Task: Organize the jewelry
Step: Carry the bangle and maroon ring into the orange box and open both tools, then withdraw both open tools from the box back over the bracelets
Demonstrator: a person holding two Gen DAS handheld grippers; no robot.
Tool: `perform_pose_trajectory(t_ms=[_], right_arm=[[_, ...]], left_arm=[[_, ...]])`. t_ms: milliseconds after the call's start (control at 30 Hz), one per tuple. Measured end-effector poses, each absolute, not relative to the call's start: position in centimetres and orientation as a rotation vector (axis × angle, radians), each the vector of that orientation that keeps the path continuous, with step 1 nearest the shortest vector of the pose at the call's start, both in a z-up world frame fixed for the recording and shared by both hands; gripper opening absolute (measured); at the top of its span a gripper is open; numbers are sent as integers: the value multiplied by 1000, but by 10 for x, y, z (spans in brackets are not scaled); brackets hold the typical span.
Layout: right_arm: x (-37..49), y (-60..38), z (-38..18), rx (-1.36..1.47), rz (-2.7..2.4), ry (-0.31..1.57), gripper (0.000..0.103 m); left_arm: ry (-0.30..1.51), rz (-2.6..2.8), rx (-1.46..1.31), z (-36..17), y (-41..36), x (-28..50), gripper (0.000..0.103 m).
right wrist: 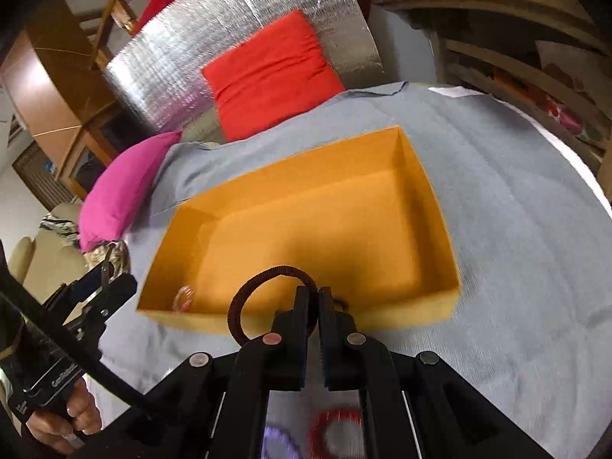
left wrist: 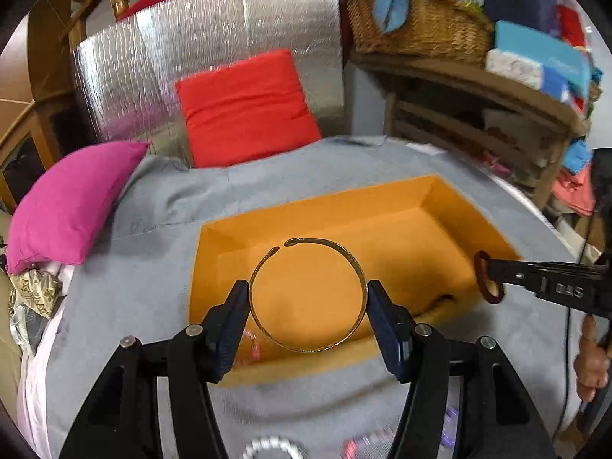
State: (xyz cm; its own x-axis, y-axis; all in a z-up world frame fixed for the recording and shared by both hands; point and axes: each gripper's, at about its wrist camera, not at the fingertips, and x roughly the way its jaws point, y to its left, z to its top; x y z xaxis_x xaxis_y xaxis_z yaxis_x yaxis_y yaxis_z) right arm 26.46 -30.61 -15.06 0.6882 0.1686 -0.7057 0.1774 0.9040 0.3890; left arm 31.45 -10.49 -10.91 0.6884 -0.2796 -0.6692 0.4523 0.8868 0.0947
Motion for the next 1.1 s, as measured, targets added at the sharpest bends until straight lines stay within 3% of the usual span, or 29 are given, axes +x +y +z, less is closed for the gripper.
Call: perform_pose_trajectory(t_ms=[433,533,600,1100], right_arm=[[345,-320,-184,391,-78,934,9],[350,-322,-186,406,-74,947,15],[348,-325,-184,419,-68,936,25],[237,-372,-157,596,7,780,25]], left_arm=[[926,-362,251,-178,-122,391,64],[933,-357,271,-182,-121,390,64],[941,-355,277,-184,-122,389,64],[986,-406,232,-184,-94,373,63]])
